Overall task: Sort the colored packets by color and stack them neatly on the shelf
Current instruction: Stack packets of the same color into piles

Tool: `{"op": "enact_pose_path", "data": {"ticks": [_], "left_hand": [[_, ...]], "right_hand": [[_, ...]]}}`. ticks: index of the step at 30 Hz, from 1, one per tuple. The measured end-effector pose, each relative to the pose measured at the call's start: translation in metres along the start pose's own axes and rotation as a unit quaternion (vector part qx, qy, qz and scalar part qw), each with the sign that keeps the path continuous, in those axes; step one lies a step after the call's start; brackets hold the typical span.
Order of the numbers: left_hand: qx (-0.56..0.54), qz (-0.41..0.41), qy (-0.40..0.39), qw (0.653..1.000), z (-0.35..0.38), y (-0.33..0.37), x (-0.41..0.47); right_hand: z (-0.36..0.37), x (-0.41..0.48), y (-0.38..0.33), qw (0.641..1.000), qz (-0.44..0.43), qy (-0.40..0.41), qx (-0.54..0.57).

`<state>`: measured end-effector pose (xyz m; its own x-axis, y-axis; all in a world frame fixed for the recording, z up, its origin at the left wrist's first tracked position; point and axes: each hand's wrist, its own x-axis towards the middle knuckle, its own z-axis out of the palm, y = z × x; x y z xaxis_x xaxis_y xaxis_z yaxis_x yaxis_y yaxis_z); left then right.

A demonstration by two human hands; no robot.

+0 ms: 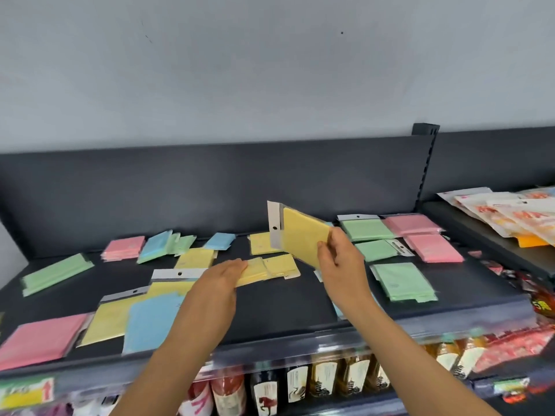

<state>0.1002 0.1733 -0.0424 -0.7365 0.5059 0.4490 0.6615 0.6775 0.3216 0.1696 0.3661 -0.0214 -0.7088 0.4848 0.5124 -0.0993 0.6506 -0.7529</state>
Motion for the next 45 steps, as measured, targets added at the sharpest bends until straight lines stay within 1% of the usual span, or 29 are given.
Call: {"op": "enact_pose_path", "data": {"ticks": [4, 8, 10, 13, 16, 20, 23, 24, 26, 29, 30, 31, 32, 33, 34, 35, 36, 37, 38, 39, 40, 42, 43, 45], "left_hand": [[0.006, -0.009, 0.003, 1.000, 0.004, -0.008, 0.015], [0.003, -0.039, 0.020, 0.999, 0.004, -0.021, 0.040], [0.000, -0.046, 0.029, 0.998, 0.005, -0.030, 0.056], [0.002, -0.037, 0.031, 0.999, 0.010, -0.043, 0.080], [0.005, -0.033, 0.031, 0.999, 0.015, -0.053, 0.098], [0.018, -0.039, 0.020, 0.999, 0.019, -0.063, 0.111], [0.023, -0.038, 0.014, 0.999, 0.019, -0.068, 0.118], [0.023, -0.036, 0.020, 0.999, 0.019, -0.070, 0.119], [0.026, -0.030, 0.032, 0.999, 0.021, -0.072, 0.120], [0.038, 0.012, 0.037, 0.999, 0.026, -0.072, 0.120], [0.043, 0.033, 0.033, 0.998, 0.029, -0.073, 0.119], [0.051, 0.049, 0.027, 0.997, 0.031, -0.073, 0.118], [0.060, 0.068, 0.025, 0.996, 0.033, -0.072, 0.119], [0.069, 0.086, 0.027, 0.994, 0.034, -0.070, 0.119], [0.075, 0.104, 0.032, 0.991, 0.034, -0.068, 0.121], [0.079, 0.118, 0.037, 0.989, 0.034, -0.064, 0.122], [0.081, 0.132, 0.042, 0.987, 0.035, -0.061, 0.123], [0.079, 0.142, 0.042, 0.986, 0.035, -0.058, 0.123], [0.071, 0.155, 0.042, 0.984, 0.036, -0.055, 0.123], [0.063, 0.168, 0.038, 0.983, 0.038, -0.053, 0.123], [0.056, 0.182, 0.026, 0.981, 0.041, -0.052, 0.122], [0.027, 0.178, -0.018, 0.984, 0.044, -0.045, 0.118], [-0.004, 0.150, -0.044, 0.988, 0.044, -0.042, 0.116], [-0.082, 0.039, -0.137, 0.986, 0.042, -0.035, 0.112]], "right_hand": [[0.007, 0.017, 0.009, 1.000, 0.005, -0.015, 0.006], [0.021, 0.040, 0.015, 0.999, -0.004, -0.036, -0.012], [0.026, 0.053, 0.019, 0.997, -0.024, -0.057, -0.052], [0.034, 0.077, 0.022, 0.983, -0.069, -0.091, -0.145], [0.056, 0.098, 0.029, 0.948, -0.107, -0.143, -0.262], [0.088, 0.113, 0.039, 0.875, -0.189, -0.233, -0.379], [0.105, 0.120, 0.041, 0.831, -0.238, -0.262, -0.430], [0.110, 0.121, 0.042, 0.820, -0.253, -0.266, -0.439], [0.118, 0.121, 0.048, 0.811, -0.258, -0.282, -0.444], [0.122, 0.115, 0.059, 0.804, -0.238, -0.347, -0.419], [0.120, 0.114, 0.061, 0.811, -0.224, -0.359, -0.403], [0.119, 0.114, 0.063, 0.830, -0.201, -0.360, -0.376], [0.117, 0.117, 0.063, 0.857, -0.160, -0.354, -0.337], [0.115, 0.119, 0.062, 0.894, -0.099, -0.336, -0.281], [0.111, 0.122, 0.058, 0.931, -0.014, -0.310, -0.192], [0.106, 0.123, 0.052, 0.953, 0.081, -0.284, -0.070], [0.100, 0.125, 0.046, 0.944, 0.171, -0.276, 0.056], [0.094, 0.127, 0.043, 0.912, 0.241, -0.286, 0.170], [0.087, 0.127, 0.040, 0.881, 0.269, -0.308, 0.237], [0.082, 0.125, 0.037, 0.867, 0.264, -0.328, 0.268], [0.079, 0.123, 0.037, 0.868, 0.246, -0.334, 0.272], [0.078, 0.122, 0.039, 0.894, 0.223, -0.310, 0.235], [0.077, 0.122, 0.041, 0.906, 0.216, -0.298, 0.208], [0.075, 0.120, 0.048, 0.922, 0.207, -0.292, 0.148]]}}
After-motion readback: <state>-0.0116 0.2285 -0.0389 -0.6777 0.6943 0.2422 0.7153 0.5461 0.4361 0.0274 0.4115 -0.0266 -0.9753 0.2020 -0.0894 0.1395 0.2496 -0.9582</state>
